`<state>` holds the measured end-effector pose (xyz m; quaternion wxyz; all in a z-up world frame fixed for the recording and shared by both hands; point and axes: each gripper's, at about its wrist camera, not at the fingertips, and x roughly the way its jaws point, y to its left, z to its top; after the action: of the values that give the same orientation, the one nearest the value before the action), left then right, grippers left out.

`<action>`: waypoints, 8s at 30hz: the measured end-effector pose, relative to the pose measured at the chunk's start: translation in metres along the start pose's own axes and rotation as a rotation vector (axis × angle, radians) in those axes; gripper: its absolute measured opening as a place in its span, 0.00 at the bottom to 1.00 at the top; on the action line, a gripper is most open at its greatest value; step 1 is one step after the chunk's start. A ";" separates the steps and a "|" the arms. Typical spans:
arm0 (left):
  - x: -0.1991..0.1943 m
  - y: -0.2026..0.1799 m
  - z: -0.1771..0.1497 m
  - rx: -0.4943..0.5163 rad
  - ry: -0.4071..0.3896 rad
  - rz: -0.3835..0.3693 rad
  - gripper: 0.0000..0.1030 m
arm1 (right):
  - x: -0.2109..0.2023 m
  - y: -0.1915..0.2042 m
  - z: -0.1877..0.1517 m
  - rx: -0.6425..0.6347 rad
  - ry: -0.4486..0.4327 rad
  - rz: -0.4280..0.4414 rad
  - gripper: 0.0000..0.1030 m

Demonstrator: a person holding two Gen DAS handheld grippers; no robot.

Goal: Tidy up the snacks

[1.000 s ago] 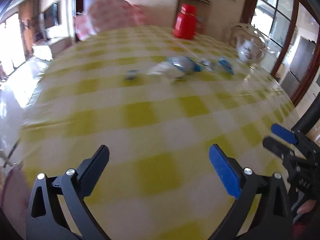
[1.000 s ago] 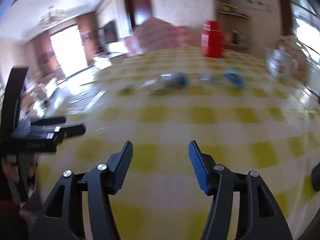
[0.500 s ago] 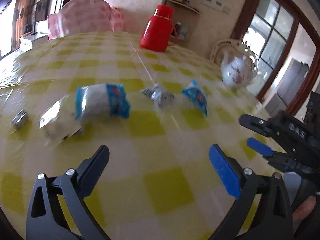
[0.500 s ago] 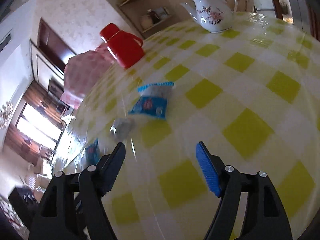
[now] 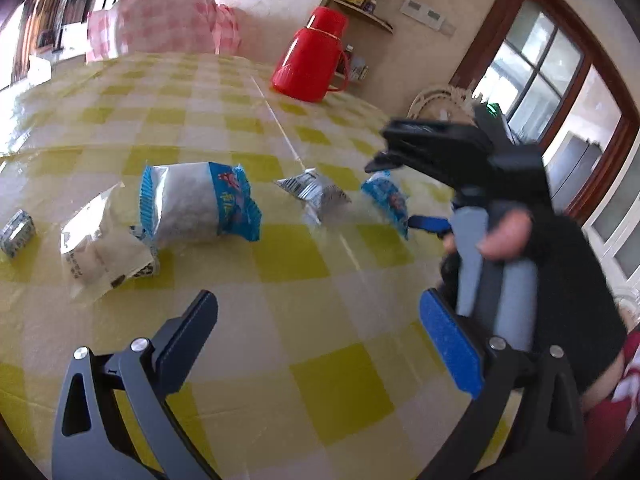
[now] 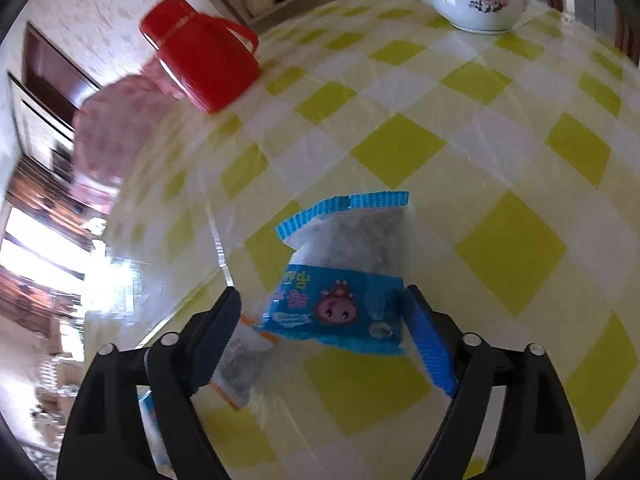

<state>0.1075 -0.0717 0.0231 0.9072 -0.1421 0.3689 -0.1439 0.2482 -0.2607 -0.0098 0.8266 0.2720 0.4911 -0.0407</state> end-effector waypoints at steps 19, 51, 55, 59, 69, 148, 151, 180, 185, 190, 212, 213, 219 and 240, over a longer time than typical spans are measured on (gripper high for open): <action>0.007 0.005 -0.007 -0.020 0.077 -0.007 0.98 | -0.014 -0.024 -0.032 -0.313 -0.111 -0.081 0.65; 0.016 -0.018 -0.017 0.096 0.127 0.038 0.98 | -0.113 -0.115 -0.105 -0.143 -0.171 0.068 0.72; 0.016 -0.021 -0.018 0.109 0.133 0.032 0.98 | -0.111 -0.110 -0.103 -0.131 -0.180 0.023 0.74; 0.015 -0.025 -0.020 0.133 0.140 0.015 0.98 | -0.087 -0.089 -0.101 -0.126 -0.109 0.003 0.76; 0.013 -0.033 -0.022 0.171 0.136 0.028 0.98 | -0.084 -0.065 -0.115 -0.368 -0.163 -0.107 0.47; -0.041 -0.020 -0.020 0.251 -0.027 0.019 0.39 | -0.129 -0.041 -0.177 -0.494 -0.277 -0.080 0.47; -0.055 -0.010 -0.027 0.209 -0.041 0.018 0.38 | -0.141 -0.040 -0.191 -0.505 -0.315 -0.087 0.47; -0.235 0.013 -0.112 0.187 -0.213 0.060 0.39 | -0.248 0.009 -0.338 -0.717 -0.431 -0.040 0.47; -0.272 0.027 -0.122 0.194 -0.254 0.098 0.39 | -0.273 0.026 -0.362 -0.761 -0.473 0.022 0.47; -0.308 0.037 -0.133 0.208 -0.303 0.129 0.40 | -0.296 0.042 -0.384 -0.798 -0.522 0.084 0.47; -0.446 0.118 -0.171 0.206 -0.415 0.398 0.41 | -0.313 0.125 -0.514 -1.091 -0.387 0.413 0.47; -0.452 0.124 -0.171 0.197 -0.422 0.408 0.41 | -0.311 0.128 -0.519 -1.104 -0.375 0.419 0.47; -0.474 0.157 -0.178 0.243 -0.327 0.523 0.42 | -0.305 0.159 -0.554 -1.181 -0.260 0.501 0.48; -0.454 0.217 -0.183 0.126 -0.182 0.574 0.96 | -0.276 0.161 -0.541 -1.103 -0.081 0.619 0.81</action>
<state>-0.3001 0.2662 0.1040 0.9472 0.0124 0.3014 0.1091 -0.2673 0.0855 0.0865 0.8365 -0.0664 0.3066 0.4492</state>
